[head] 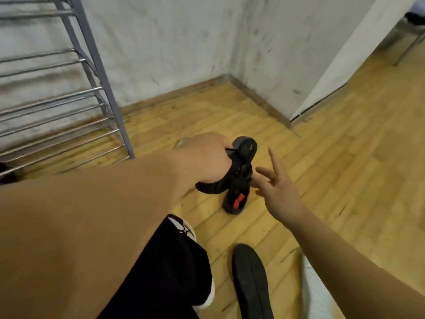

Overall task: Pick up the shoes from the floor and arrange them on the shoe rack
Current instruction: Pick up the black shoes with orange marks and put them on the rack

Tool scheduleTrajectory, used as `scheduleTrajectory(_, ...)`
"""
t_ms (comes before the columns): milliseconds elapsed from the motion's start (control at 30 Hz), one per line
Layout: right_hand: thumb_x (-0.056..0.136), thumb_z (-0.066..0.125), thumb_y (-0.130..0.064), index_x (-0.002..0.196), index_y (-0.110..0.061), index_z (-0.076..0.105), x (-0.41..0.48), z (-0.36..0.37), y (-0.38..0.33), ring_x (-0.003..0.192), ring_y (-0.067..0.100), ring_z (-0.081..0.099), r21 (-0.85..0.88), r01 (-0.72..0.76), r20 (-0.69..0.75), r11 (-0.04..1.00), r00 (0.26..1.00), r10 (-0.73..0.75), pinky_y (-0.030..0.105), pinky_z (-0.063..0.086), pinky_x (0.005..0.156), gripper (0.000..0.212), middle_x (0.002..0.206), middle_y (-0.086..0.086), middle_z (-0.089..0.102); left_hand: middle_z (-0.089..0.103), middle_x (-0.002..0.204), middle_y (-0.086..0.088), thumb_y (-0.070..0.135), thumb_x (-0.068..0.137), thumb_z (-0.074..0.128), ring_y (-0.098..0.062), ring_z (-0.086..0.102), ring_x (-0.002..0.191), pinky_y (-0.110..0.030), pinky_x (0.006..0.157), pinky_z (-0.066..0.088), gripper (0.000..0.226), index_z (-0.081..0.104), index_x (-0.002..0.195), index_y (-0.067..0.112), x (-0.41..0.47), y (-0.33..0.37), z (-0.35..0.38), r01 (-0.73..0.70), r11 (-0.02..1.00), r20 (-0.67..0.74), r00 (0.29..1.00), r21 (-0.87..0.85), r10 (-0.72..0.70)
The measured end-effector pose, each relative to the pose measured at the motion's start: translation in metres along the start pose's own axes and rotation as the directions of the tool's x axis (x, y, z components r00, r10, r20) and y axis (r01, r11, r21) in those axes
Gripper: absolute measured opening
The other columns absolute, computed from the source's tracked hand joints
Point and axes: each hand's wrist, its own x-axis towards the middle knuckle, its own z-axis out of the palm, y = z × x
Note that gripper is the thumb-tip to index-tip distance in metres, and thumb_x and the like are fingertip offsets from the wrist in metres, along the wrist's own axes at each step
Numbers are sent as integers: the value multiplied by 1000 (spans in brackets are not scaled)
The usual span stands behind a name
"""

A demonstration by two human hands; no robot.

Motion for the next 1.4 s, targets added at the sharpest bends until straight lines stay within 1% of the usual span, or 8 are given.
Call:
scheduleTrajectory(100, 95, 66, -49, 156, -53, 15, -19, 0, 71, 102, 2, 69, -125, -132, -64, 983, 990, 125, 29, 56, 81, 80, 137, -9, 56, 63, 122, 7, 30, 101, 52, -21, 59, 107, -40, 102, 45, 36, 57, 135, 41, 6, 0, 6, -24, 997, 95, 995, 74, 17)
scheduleTrajectory(200, 87, 76, -51, 159, -45, 12, -40, 14, 147, 126, 19, 59, -270, -341, 26, 901, 932, 361, 40, 54, 98, 96, 154, 2, 44, 65, 113, 1, 27, 102, 52, -17, 61, 93, -28, 76, 52, 36, 58, 136, 36, 8, -1, 12, -59, 986, 208, 978, 158, 25)
scheduleTrajectory(333, 71, 83, -61, 162, -39, 6, -59, 41, 216, 142, 33, 39, -468, -467, 86, 750, 821, 565, 43, 44, 110, 121, 161, 8, 28, 68, 111, -1, 25, 102, 54, -18, 65, 94, -28, 77, 55, 41, 55, 141, 37, 10, 7, 16, -87, 972, 282, 959, 220, 22)
scheduleTrajectory(567, 68, 81, -56, 158, -44, -13, -68, 89, 243, 133, 34, 40, -703, -443, -72, 556, 822, 565, 53, 50, 101, 130, 151, 7, 31, 67, 111, 2, 29, 101, 55, -16, 64, 93, -25, 71, 53, 41, 55, 140, 41, 14, 8, 18, -85, 968, 263, 965, 237, 21)
scheduleTrajectory(800, 70, 89, -39, 161, -46, -5, -24, 28, 210, 134, 29, 53, -358, -388, 272, 849, 827, 493, 39, 52, 100, 131, 161, 10, 39, 67, 113, 2, 32, 99, 57, -20, 62, 101, -31, 81, 48, 38, 59, 136, 39, 18, 1, 14, -64, 959, 213, 977, 275, 4)
scheduleTrajectory(967, 93, 72, -34, 163, -35, 15, -21, -25, 212, 125, 31, 61, -287, -503, -258, 815, 860, 440, 45, 61, 87, 90, 157, 12, 47, 69, 107, 3, 32, 97, 59, -20, 64, 94, -34, 76, 53, 34, 62, 130, 39, 17, 5, 15, -75, 969, 205, 978, 236, 26)
scheduleTrajectory(1167, 91, 73, -48, 163, -38, 15, -49, 22, 226, 145, 32, 42, -276, -522, 46, 807, 832, 553, 42, 39, 112, 93, 163, 7, 36, 68, 112, 3, 31, 97, 59, -21, 64, 100, -42, 93, 55, 36, 61, 133, 40, 10, 11, 15, -92, 965, 215, 976, 244, 39)
scheduleTrajectory(1400, 85, 76, -56, 162, -41, 17, -52, 88, 213, 144, 28, 38, -262, -400, -12, 878, 911, 412, 42, 40, 114, 98, 160, 4, 30, 69, 113, 0, 29, 98, 60, -22, 65, 98, -38, 87, 57, 34, 62, 131, 35, 11, 3, 11, -64, 967, 216, 976, 248, 9)
